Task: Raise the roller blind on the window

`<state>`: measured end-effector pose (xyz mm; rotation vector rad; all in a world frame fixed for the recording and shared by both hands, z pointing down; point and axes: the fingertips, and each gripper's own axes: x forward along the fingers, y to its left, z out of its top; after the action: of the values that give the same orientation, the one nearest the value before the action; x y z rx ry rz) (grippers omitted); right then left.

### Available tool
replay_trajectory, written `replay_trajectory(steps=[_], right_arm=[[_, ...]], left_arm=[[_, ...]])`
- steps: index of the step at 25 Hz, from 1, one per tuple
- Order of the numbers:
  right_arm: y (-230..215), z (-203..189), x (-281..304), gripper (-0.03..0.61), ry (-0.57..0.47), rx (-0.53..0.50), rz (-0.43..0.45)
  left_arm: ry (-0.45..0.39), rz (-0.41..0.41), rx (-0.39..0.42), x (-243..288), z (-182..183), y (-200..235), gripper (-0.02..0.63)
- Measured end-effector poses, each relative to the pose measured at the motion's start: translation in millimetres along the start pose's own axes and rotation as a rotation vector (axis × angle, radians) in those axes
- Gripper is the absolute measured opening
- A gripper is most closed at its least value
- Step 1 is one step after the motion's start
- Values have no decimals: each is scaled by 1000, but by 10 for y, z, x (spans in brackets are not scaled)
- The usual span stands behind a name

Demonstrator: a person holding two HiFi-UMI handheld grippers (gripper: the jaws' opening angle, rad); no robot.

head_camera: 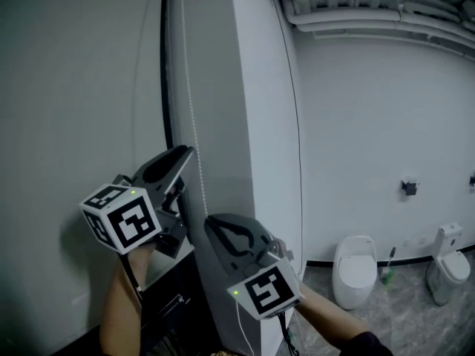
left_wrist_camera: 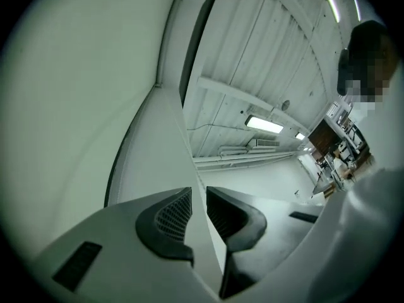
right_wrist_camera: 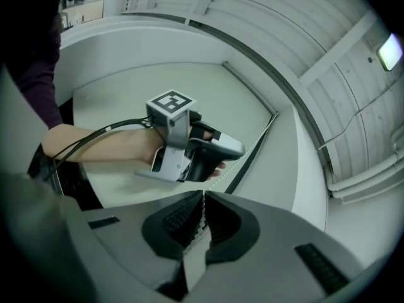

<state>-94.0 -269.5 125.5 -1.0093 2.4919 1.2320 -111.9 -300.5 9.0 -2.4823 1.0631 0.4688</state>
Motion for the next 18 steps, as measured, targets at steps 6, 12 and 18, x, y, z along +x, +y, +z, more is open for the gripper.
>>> replay_trajectory(steps=[6, 12, 18], right_arm=[[427, -458, -234, 17, 63, -17, 53], [1066, -887, -763, 18, 96, 31, 111], [712, -624, -521, 18, 81, 117, 95]], left_arm=[[0, -29, -81, 58, 46, -105, 29], [11, 50, -44, -123, -212, -45, 29], [31, 13, -65, 222, 167, 113, 18]])
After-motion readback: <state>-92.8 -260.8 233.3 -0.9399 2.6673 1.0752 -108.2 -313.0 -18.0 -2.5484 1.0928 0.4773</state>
